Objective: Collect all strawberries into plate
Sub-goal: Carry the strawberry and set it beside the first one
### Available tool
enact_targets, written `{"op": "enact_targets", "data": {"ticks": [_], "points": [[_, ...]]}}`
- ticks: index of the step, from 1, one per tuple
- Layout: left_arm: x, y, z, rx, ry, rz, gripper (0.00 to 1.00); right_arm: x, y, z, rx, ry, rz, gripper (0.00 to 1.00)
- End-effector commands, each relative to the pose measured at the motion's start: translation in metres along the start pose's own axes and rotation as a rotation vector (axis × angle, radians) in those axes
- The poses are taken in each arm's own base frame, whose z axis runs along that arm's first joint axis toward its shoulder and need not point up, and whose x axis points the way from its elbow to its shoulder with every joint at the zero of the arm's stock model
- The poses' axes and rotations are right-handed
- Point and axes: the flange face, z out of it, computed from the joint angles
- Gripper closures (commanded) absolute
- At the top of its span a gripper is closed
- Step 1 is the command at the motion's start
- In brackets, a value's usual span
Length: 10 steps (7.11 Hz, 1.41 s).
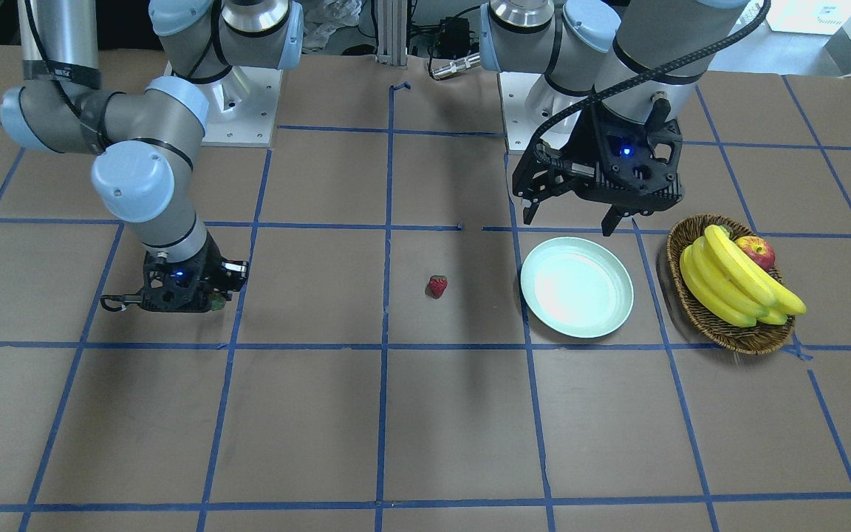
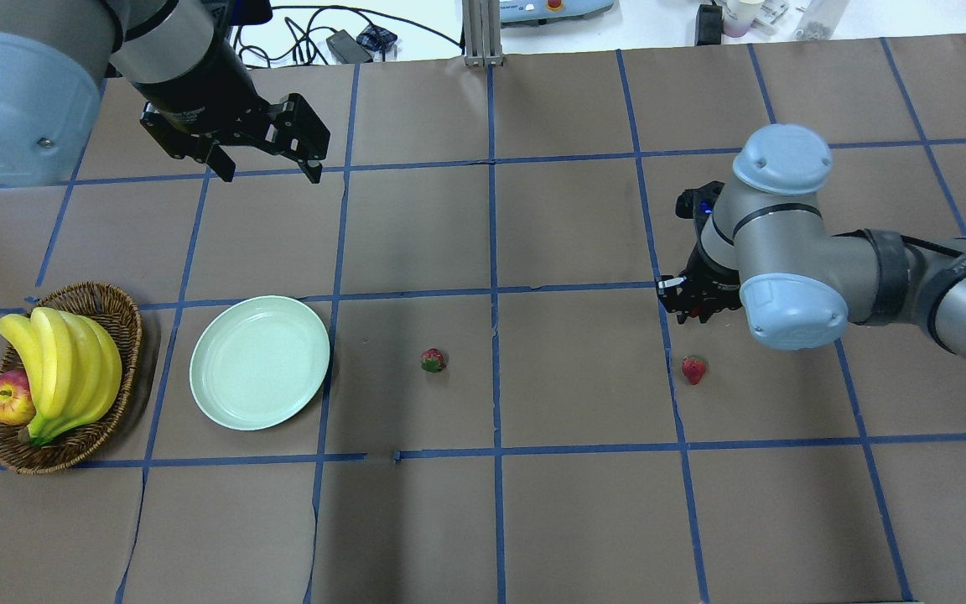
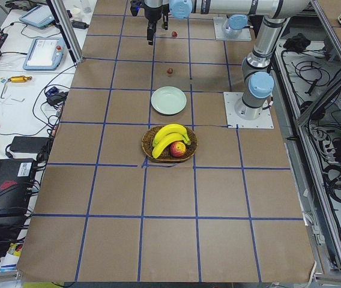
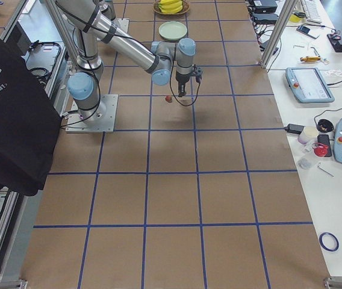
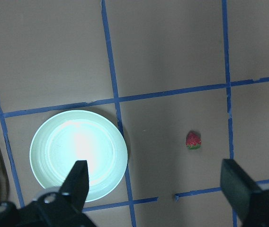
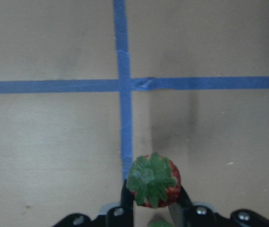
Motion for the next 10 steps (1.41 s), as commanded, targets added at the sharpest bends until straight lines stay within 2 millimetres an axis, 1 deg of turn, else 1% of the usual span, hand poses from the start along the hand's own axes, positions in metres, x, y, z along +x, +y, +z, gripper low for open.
{"op": "enact_targets", "data": {"ticks": [1, 2, 3, 4, 5, 6, 7, 8, 9, 10], "points": [[0.000, 0.001, 0.003, -0.006, 0.001, -0.001, 0.00, -0.099, 0.006, -0.003, -0.005, -0.072, 0.067, 0.88], [0.000, 0.001, 0.004, -0.008, 0.001, -0.001, 0.00, -0.147, 0.011, 0.002, -0.015, -0.104, 0.097, 0.88], [0.000, 0.002, 0.003, -0.006, 0.001, -0.001, 0.00, -0.180, 0.014, 0.000, -0.021, -0.143, 0.123, 0.88], [0.000, 0.002, 0.003, -0.006, -0.001, -0.001, 0.00, -0.210, 0.024, 0.007, -0.047, -0.177, 0.131, 0.87], [0.000, 0.002, 0.003, -0.006, -0.001, -0.001, 0.00, -0.229, 0.029, 0.017, -0.032, -0.194, 0.132, 0.87], [0.000, 0.001, 0.003, -0.005, -0.001, -0.001, 0.00, -0.244, 0.033, 0.023, -0.017, -0.229, 0.143, 0.81], [0.000, 0.002, 0.003, -0.006, -0.001, -0.001, 0.00, -0.245, 0.038, 0.031, -0.033, -0.227, 0.141, 0.75], [0.000, 0.002, 0.003, -0.005, -0.001, 0.001, 0.00, -0.244, 0.041, 0.033, -0.040, -0.223, 0.140, 0.26], [0.000, 0.002, 0.003, -0.006, -0.001, -0.001, 0.00, -0.244, 0.041, 0.031, -0.047, -0.221, 0.142, 0.00], [0.000, 0.002, 0.002, -0.003, -0.001, 0.001, 0.00, -0.244, 0.042, 0.032, -0.052, -0.216, 0.142, 0.00]]}}
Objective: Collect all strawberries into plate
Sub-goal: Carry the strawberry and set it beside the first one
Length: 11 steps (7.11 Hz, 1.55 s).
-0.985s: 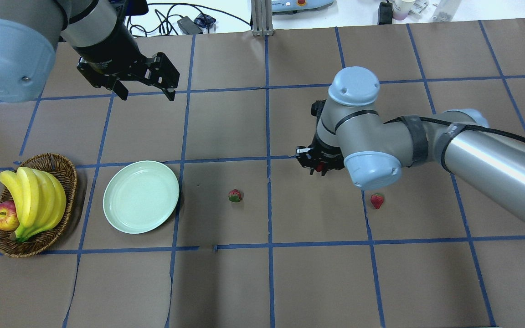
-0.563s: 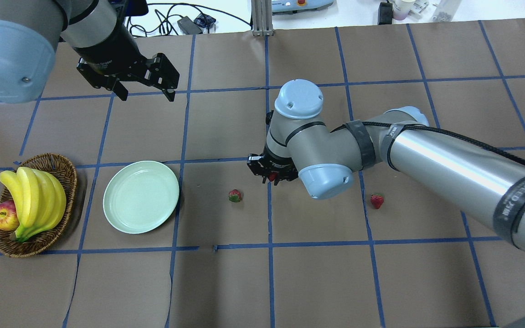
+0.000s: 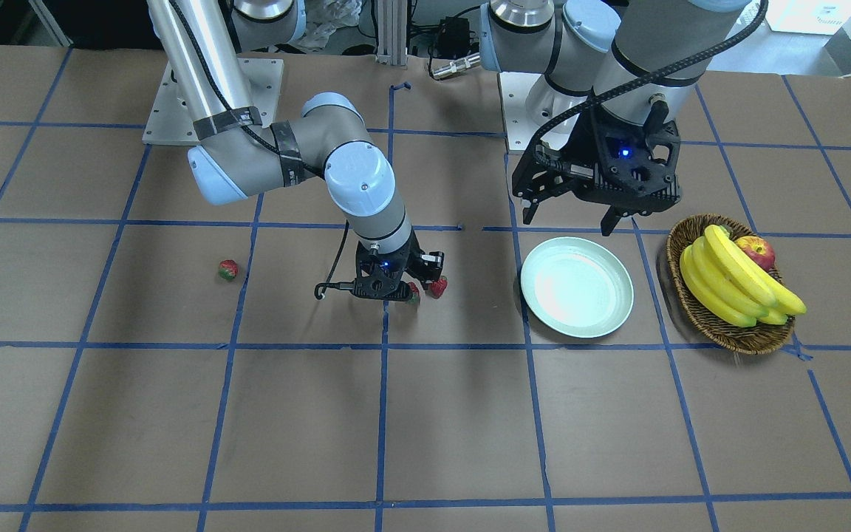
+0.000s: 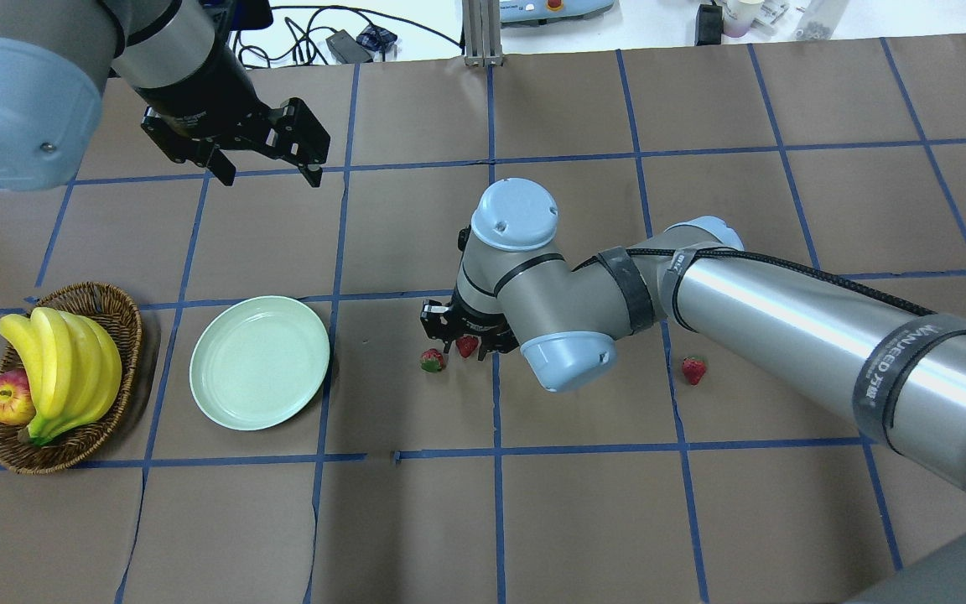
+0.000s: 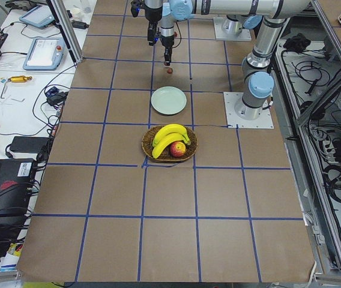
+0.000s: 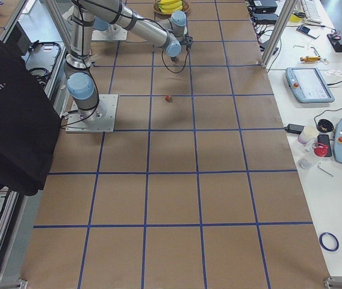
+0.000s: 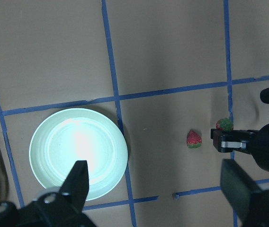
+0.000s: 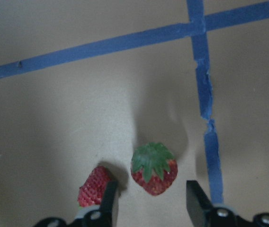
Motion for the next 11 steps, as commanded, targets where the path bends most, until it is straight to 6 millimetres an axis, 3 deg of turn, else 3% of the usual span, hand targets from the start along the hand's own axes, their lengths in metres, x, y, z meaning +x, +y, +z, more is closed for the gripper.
{"op": "enact_targets", "data": {"ticks": [1, 3, 4, 6, 8, 9, 11], "points": [[0.000, 0.000, -0.001, 0.001, 0.000, 0.001, 0.00, 0.000, 0.001, -0.002, -0.003, 0.002, -0.003, 0.00], [-0.001, 0.000, -0.001, 0.002, 0.000, -0.001, 0.00, 0.012, -0.003, -0.022, 0.018, 0.058, 0.011, 0.00], [-0.001, 0.000, -0.001, 0.002, 0.000, -0.001, 0.00, 0.035, -0.009, -0.039, 0.021, 0.156, 0.048, 0.00], [-0.002, 0.000, 0.000, 0.001, 0.000, -0.001, 0.00, 0.096, -0.038, -0.053, -0.004, 0.213, 0.078, 0.00], [-0.002, 0.000, 0.000, 0.001, 0.000, -0.002, 0.00, 0.162, -0.050, -0.059, -0.014, 0.316, -0.086, 0.00], [-0.002, 0.000, 0.000, -0.001, 0.000, -0.002, 0.00, 0.192, -0.056, -0.074, -0.032, 0.314, -0.129, 0.00], [-0.002, 0.000, 0.001, -0.002, 0.000, -0.002, 0.00, 0.234, -0.033, -0.065, -0.049, 0.305, -0.137, 0.00]]}}
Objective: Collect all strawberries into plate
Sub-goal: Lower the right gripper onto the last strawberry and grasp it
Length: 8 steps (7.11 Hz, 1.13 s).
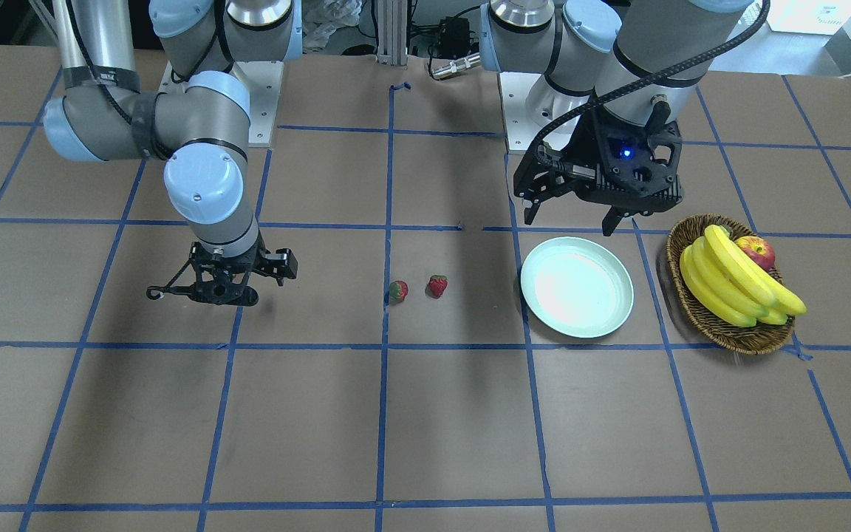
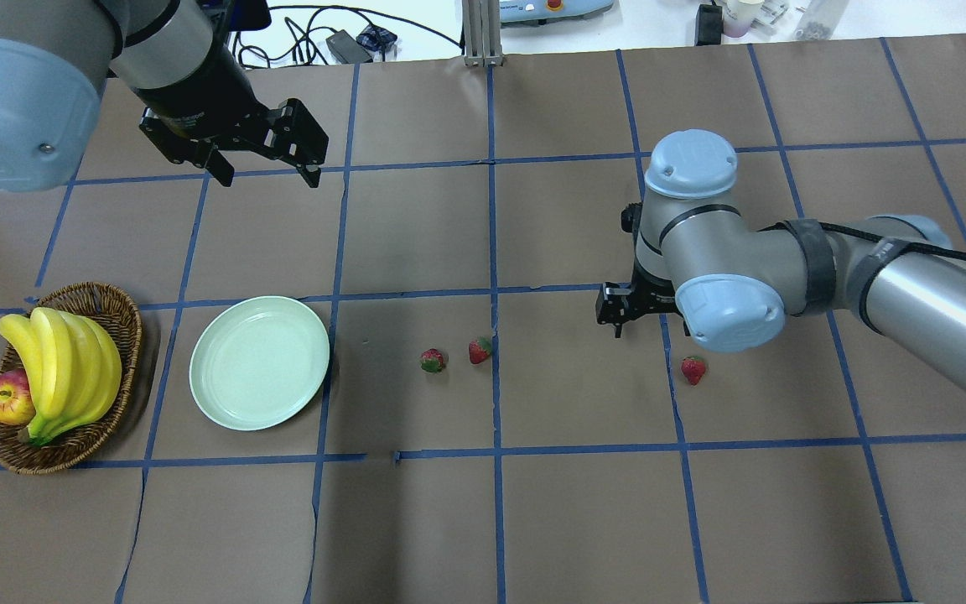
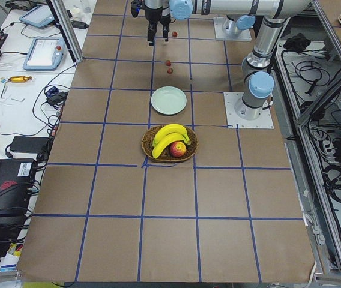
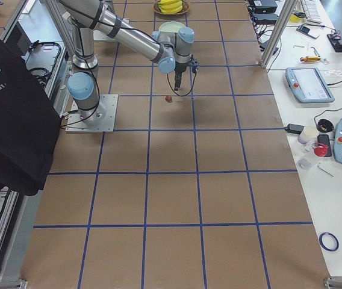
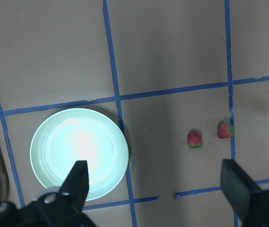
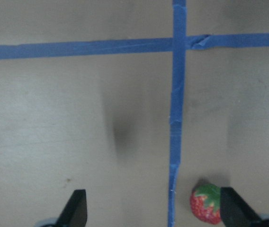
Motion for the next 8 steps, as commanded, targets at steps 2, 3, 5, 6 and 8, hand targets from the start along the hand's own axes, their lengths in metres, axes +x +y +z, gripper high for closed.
{"op": "enact_targets", "data": {"ticks": [2, 3, 5, 6, 8], "points": [[0.000, 0.000, 0.002, -0.004, 0.000, 0.000, 0.00, 0.028, 0.031, 0.034, 0.012, -0.005, -0.043, 0.00], [0.000, 0.000, 0.001, -0.002, 0.000, 0.001, 0.00, 0.030, 0.031, 0.035, 0.015, -0.005, -0.064, 0.00], [0.000, 0.000, 0.001, -0.002, 0.000, 0.000, 0.00, 0.037, 0.030, 0.038, 0.003, -0.012, -0.062, 0.27], [0.000, 0.000, 0.001, -0.002, 0.000, 0.000, 0.00, 0.039, 0.031, 0.042, -0.007, -0.015, -0.058, 0.27], [0.000, 0.000, 0.001, -0.002, 0.000, 0.000, 0.00, 0.039, 0.033, 0.045, -0.016, -0.014, -0.071, 0.27]]}}
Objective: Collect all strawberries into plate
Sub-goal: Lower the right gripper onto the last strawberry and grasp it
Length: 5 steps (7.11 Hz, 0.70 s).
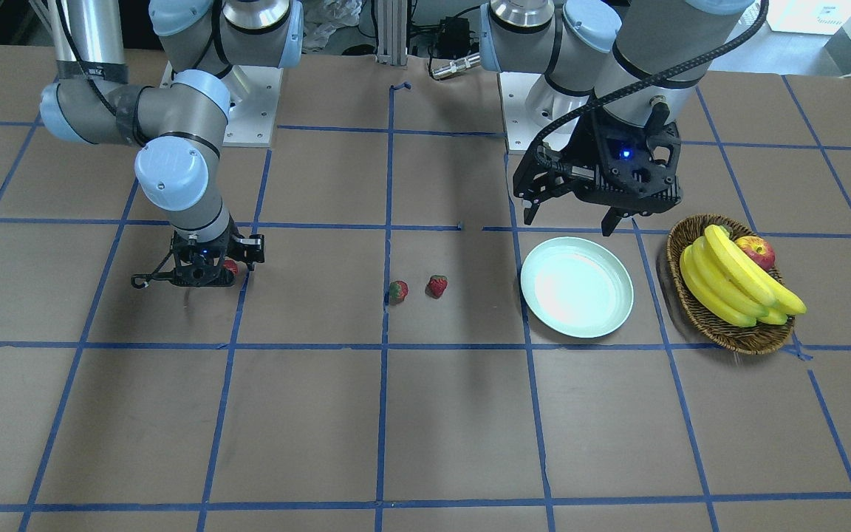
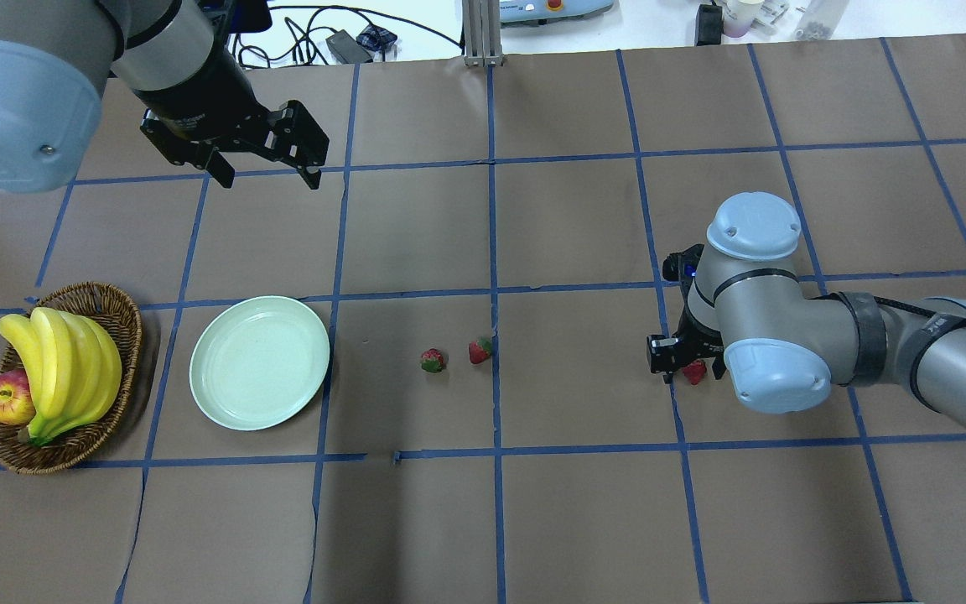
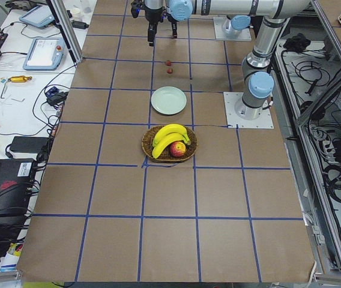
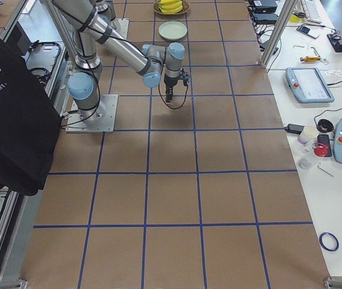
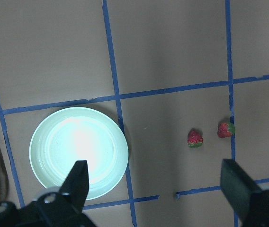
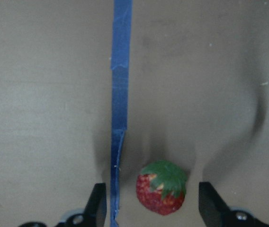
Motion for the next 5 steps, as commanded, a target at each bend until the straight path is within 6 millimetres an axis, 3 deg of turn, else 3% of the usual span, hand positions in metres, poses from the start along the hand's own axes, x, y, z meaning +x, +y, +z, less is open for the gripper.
{"op": "enact_targets", "data": {"ticks": [1, 2, 3, 5], "points": [[0.000, 0.000, 0.000, 0.000, 0.000, -0.001, 0.00, 0.001, 0.001, 0.003, -0.006, 0.003, -0.005, 0.46], [0.000, 0.000, 0.000, 0.000, 0.000, -0.001, 0.00, 0.001, 0.001, 0.002, -0.004, 0.003, -0.007, 0.79], [0.000, 0.000, 0.000, 0.000, 0.000, 0.001, 0.00, 0.001, 0.001, 0.003, -0.006, 0.003, -0.007, 1.00], [0.000, 0.000, 0.000, 0.000, 0.000, 0.001, 0.00, -0.001, -0.007, -0.012, 0.039, -0.009, 0.018, 1.00]]}}
